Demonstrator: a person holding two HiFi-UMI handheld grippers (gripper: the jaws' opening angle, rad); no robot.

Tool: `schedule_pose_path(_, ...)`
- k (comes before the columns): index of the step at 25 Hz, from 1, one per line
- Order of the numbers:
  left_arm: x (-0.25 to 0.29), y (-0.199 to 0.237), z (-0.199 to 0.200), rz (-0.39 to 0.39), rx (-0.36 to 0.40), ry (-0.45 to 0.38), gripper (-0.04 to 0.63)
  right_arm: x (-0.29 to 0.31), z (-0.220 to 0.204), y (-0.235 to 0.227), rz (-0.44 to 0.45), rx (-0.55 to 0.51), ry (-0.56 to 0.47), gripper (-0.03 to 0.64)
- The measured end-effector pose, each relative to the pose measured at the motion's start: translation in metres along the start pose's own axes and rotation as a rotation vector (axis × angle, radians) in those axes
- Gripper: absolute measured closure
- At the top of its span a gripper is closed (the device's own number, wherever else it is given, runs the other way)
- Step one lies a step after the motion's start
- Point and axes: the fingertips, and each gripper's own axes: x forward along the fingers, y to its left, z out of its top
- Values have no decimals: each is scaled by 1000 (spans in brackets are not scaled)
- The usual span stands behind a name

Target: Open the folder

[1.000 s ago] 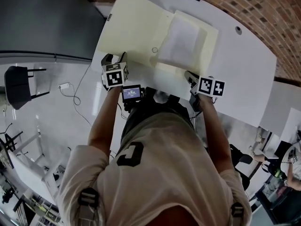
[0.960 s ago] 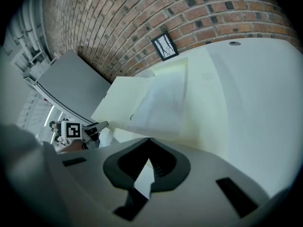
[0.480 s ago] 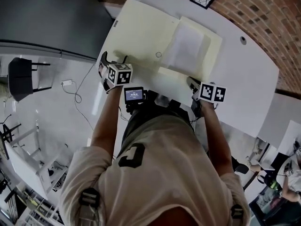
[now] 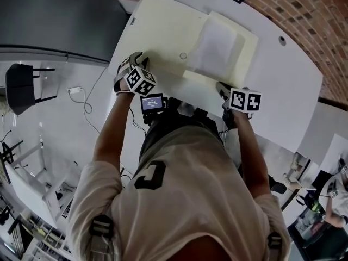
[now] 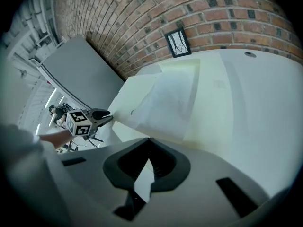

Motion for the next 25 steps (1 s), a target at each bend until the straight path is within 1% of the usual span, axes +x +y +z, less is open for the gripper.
schedule_pose_path(1,2,-4,0,-13,-3,2,536,1,0,1,-8,-18,9,612)
schedule_pose_path(2,3,-7,1,-23,-10,-2,577,1,0,2,-17,-39,17,612)
schedule_pose_path(3,3,-9,2,-34,-23,-11,589,1,0,3,-27,-60,25,612)
schedule_pose_path(6,2,-16,7,-91,-82,-26,591,0,0,4,-56,-103,30,612)
schedule_pose_path(7,2,-18,8,-105,-89,-23,591,-1,0,5,-61,-106,25,612)
schedule_pose_path(9,1,-18,10,-112,-92,-17,591,-2,1,6,-60,-101,12,611)
schedule_pose_path(10,0,-17,11,-111,-109,-21,591,-4,3,8,-55,-97,5,611)
schedule_pose_path(12,-8,-12,17,-115,-190,-53,591,-10,9,15,-29,-86,-28,611)
schedule_pose_path(15,-31,-3,29,-137,-335,-153,591,-21,24,39,40,-77,-108,611)
schedule_pose_path(17,-47,4,36,-139,-388,-213,591,-26,32,57,78,-89,-139,611)
schedule_pose_path(20,-70,10,45,-134,-411,-270,591,-30,40,81,134,-116,-161,611)
schedule_pose_path(23,-88,7,57,-168,-416,-312,591,-34,44,97,171,-133,-178,611)
schedule_pose_path(25,-102,2,66,-190,-399,-349,591,-37,44,105,190,-139,-188,611)
